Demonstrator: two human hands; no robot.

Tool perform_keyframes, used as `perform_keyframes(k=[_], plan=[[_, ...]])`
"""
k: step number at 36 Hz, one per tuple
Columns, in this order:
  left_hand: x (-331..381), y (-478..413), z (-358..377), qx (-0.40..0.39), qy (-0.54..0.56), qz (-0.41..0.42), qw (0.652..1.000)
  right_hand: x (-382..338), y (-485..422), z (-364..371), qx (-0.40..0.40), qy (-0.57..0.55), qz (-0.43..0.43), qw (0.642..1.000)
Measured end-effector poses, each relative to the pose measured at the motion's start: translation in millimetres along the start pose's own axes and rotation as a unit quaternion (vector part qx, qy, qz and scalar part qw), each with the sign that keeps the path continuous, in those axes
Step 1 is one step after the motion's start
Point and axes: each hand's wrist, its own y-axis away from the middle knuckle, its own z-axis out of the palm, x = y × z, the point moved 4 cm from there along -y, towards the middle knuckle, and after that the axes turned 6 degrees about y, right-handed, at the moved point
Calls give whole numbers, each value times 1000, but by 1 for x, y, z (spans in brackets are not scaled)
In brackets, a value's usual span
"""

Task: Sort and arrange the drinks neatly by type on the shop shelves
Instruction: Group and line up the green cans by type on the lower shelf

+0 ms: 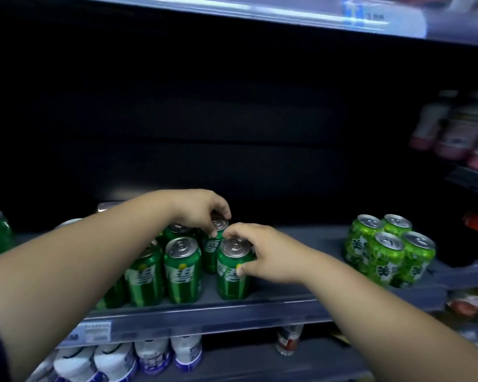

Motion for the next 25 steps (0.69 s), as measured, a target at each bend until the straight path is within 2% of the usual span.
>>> perform_keyframes(k=[9,14,25], plan=[[-16,1,4,-12,57,-1,998,15,1,16,51,-135,98,985],[-15,1,5,-34,51,14,998,6,-2,24,60,-183,95,977],[-18,5,7,-13,52,21,998,0,0,30,60,-196,97,974]])
